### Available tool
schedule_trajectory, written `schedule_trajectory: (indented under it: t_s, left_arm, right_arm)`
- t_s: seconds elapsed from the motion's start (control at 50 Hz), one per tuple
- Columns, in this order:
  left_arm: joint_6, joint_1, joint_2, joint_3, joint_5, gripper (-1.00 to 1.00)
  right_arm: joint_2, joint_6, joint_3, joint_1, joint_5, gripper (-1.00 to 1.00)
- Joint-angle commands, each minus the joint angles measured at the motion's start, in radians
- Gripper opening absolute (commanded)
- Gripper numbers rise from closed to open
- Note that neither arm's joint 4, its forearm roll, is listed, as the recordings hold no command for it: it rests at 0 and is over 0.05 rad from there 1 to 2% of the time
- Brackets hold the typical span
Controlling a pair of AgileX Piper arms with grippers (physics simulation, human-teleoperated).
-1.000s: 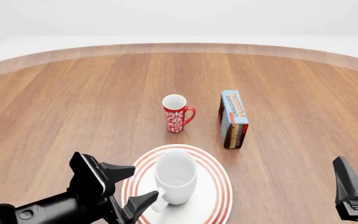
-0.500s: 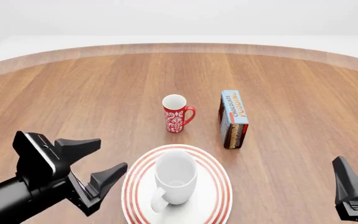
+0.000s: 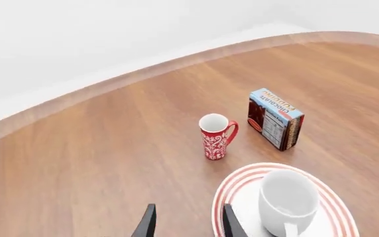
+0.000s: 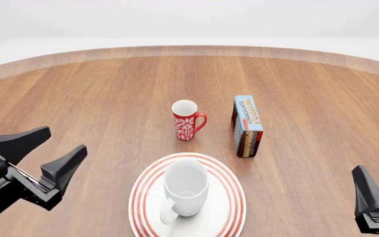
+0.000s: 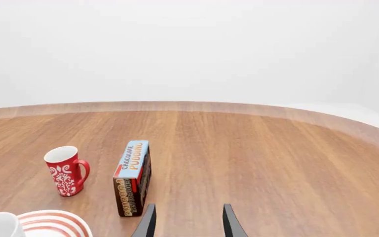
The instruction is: Pick up the white mug and put it on the plate, and put the chocolate pudding to the right of the plate.
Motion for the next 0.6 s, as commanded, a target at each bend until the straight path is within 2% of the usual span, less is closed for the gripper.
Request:
schedule_trajectory:
  t_s: [0.02,0.08,0.12,0.34,0.36,0.4,0.42,0.52,0.6]
  left_arm:
    - [0.005,0.119,-0.095,0.018,-0.018,1.0]
    - [-0.005,0.157,-0.125,0.025,-0.026,1.0]
    - [0.013,0.17,-0.123,0.039,-0.048,1.0]
    - [-0.034,0.275,-0.173,0.131,-0.144,1.0]
    - [-0.034,0.277,-0.186,0.136,-0.138,1.0]
    - [-0.046,0.298,-0.361,0.134,0.027,1.0]
    - [-0.039,0.304,-0.386,0.138,0.049,1.0]
    - [-0.058,0.352,-0.485,0.176,0.096,1.0]
    - [-0.076,0.407,-0.5,0.173,0.103,1.0]
  right_arm:
    - [0.0,-0.001,0.001,0.0,0.0,1.0]
    - [0.0,-0.001,0.001,0.0,-0.001,1.0]
    - [0.0,-0.001,0.001,0.0,-0.001,1.0]
    - [0.0,-0.002,0.001,-0.002,-0.002,1.0]
    - [0.0,-0.002,0.001,-0.002,-0.002,1.0]
    - [0.0,-0.002,0.001,-0.002,-0.001,1.0]
    - [0.0,-0.002,0.001,-0.002,-0.002,1.0]
    - [0.0,-0.002,0.001,-0.002,-0.002,1.0]
    - [0.0,-0.002,0.001,-0.002,-0.002,1.0]
